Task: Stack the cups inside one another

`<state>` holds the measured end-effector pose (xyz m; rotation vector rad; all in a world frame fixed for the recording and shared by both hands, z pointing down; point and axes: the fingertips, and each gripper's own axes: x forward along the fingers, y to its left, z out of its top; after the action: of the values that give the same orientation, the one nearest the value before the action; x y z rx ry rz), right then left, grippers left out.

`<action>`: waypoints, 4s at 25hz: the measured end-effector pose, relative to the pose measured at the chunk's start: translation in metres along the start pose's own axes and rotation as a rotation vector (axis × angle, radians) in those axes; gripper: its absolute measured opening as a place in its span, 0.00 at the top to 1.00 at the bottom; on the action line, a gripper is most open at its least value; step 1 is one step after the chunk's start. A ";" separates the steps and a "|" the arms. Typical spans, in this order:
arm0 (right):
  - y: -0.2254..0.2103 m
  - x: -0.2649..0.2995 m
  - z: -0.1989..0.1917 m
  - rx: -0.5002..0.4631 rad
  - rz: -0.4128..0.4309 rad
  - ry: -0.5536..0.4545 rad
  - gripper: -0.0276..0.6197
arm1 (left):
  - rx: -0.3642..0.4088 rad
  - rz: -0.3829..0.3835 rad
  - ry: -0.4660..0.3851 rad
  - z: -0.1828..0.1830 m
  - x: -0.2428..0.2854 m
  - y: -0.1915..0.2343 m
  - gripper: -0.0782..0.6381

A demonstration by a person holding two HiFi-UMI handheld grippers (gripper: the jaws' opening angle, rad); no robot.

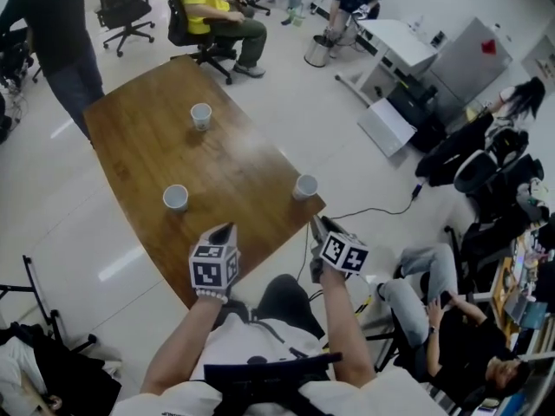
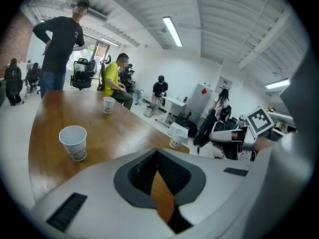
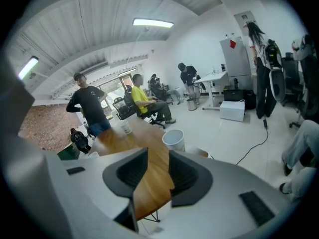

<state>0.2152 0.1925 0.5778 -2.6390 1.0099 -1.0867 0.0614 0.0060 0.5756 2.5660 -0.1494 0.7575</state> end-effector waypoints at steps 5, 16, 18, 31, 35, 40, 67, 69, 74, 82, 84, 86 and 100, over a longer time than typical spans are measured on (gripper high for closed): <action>-0.019 0.016 0.020 -0.030 -0.024 0.017 0.71 | -0.006 -0.015 0.010 0.001 0.012 -0.008 0.90; -0.057 0.084 0.050 -0.067 -0.027 0.110 0.71 | -0.021 0.021 -0.003 0.025 0.040 -0.002 0.90; -0.063 0.097 0.052 -0.083 -0.029 0.137 0.71 | -0.032 0.035 -0.010 0.030 0.045 0.002 0.90; -0.081 0.153 0.037 -0.103 -0.024 0.264 0.77 | -0.081 0.083 -0.021 0.047 0.068 0.019 0.90; -0.081 0.160 0.035 -0.105 -0.021 0.278 0.80 | -0.087 0.092 -0.024 0.047 0.069 0.021 0.90; -0.080 0.165 0.032 -0.114 -0.020 0.292 0.86 | -0.093 0.105 -0.028 0.046 0.068 0.025 0.90; 0.030 0.193 0.129 -0.305 0.231 0.227 0.93 | -0.108 0.153 -0.056 0.069 0.082 0.021 0.90; 0.046 0.199 0.139 -0.332 0.260 0.226 0.93 | -0.115 0.164 -0.063 0.072 0.082 0.023 0.90; 0.084 0.213 0.162 -0.395 0.329 0.220 0.93 | -0.147 0.211 -0.079 0.078 0.084 0.032 0.90; 0.150 0.235 0.186 -0.490 0.445 0.234 0.93 | -0.181 0.281 -0.057 0.084 0.086 0.048 0.90; 0.166 0.240 0.187 -0.505 0.473 0.240 0.93 | -0.194 0.290 -0.049 0.083 0.086 0.051 0.90; 0.179 0.245 0.187 -0.515 0.500 0.250 0.93 | -0.207 0.301 -0.037 0.082 0.086 0.054 0.90; 0.268 0.311 0.202 -0.639 0.625 0.310 0.93 | -0.224 0.340 0.040 0.073 0.105 0.058 0.90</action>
<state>0.3662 -0.2356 0.5208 -2.2380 2.3742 -1.1542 0.1725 -0.0762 0.6015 2.3366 -0.6332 0.8583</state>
